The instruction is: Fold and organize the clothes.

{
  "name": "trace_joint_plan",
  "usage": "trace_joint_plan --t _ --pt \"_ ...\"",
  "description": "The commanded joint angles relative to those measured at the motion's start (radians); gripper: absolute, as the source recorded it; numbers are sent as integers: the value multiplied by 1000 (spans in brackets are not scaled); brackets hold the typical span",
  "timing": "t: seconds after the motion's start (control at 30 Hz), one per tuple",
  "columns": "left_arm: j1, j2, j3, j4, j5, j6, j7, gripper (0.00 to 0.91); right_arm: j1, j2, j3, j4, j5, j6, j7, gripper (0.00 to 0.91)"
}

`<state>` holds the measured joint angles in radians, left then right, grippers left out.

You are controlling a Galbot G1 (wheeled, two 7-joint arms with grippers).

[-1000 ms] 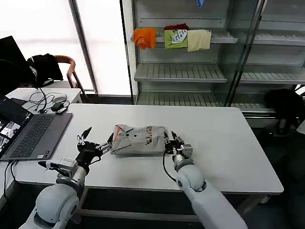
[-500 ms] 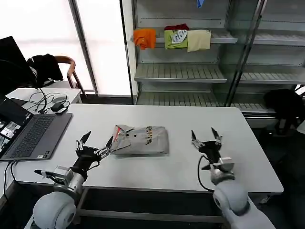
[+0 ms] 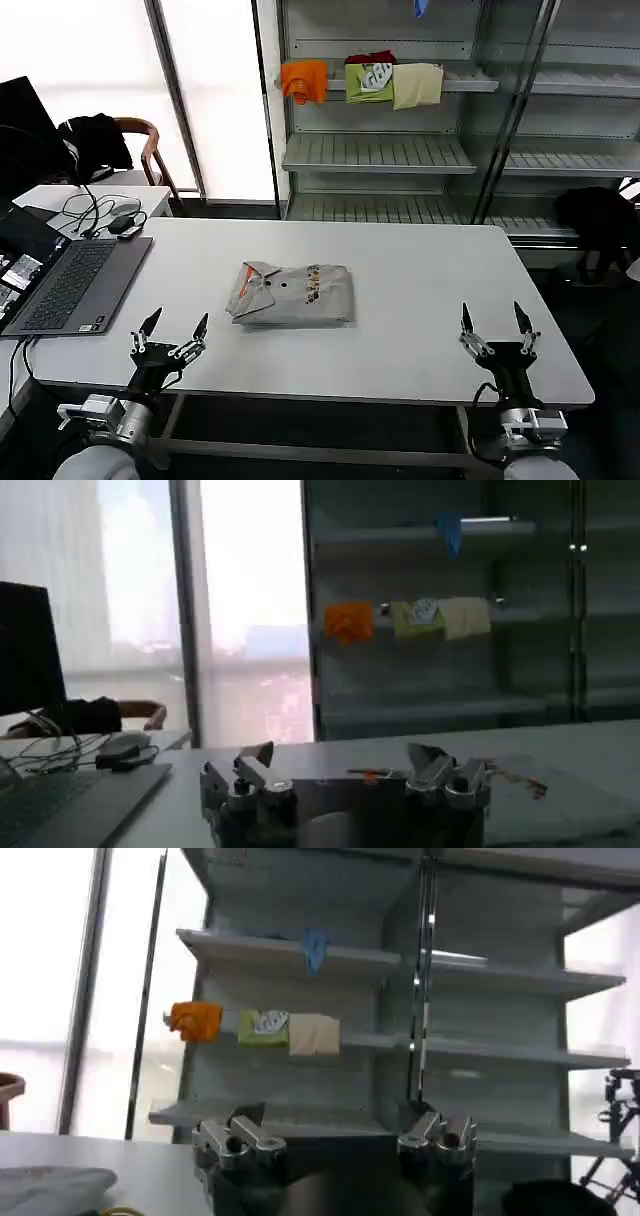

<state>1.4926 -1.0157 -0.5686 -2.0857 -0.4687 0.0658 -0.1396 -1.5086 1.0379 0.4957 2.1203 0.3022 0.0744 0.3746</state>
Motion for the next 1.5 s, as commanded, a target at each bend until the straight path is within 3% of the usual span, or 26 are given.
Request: trace_joint_plan --t 0.03,1.17,1.5 --pt "87 -11 -46 16 -15 -94 -6 907 -166 -14 77 57 -29 107 40 907" --pt "87 -25 -29 17 13 -100 -5 907 -148 1 62 40 -24 135 38 907" --pt "87 -19 -35 21 13 -103 -5 907 -163 0 55 40 -44 94 52 907"
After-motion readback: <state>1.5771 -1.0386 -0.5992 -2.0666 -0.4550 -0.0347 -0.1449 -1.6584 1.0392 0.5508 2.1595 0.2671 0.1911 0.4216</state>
